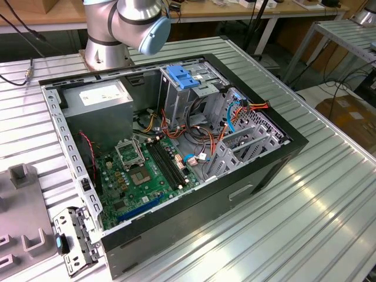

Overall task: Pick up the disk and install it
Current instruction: 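Pick up the disk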

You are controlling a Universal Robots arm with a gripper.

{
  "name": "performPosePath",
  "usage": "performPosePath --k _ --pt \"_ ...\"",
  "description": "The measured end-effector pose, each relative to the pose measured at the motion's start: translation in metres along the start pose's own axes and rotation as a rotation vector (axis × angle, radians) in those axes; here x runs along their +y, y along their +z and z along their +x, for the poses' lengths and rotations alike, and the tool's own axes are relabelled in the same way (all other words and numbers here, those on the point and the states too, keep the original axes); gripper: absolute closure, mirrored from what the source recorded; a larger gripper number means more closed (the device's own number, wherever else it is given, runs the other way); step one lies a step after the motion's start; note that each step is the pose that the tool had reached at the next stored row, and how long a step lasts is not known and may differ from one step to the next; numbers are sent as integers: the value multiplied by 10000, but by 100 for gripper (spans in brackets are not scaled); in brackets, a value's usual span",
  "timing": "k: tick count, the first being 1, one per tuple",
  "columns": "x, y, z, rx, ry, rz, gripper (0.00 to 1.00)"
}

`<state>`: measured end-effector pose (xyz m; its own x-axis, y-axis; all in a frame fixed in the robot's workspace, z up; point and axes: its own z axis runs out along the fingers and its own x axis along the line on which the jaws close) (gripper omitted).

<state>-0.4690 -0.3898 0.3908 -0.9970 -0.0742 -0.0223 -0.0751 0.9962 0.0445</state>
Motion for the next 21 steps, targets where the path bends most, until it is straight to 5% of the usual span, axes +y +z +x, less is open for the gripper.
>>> performPosePath --k 3,10,17,21 --pt "0 0 0 60 -1344 -29 89" --pt "0 0 0 155 -3473 -77 89" --pt "0 2 0 231 -5014 -84 89" --pt "-1 10 0 305 -6592 -100 89"
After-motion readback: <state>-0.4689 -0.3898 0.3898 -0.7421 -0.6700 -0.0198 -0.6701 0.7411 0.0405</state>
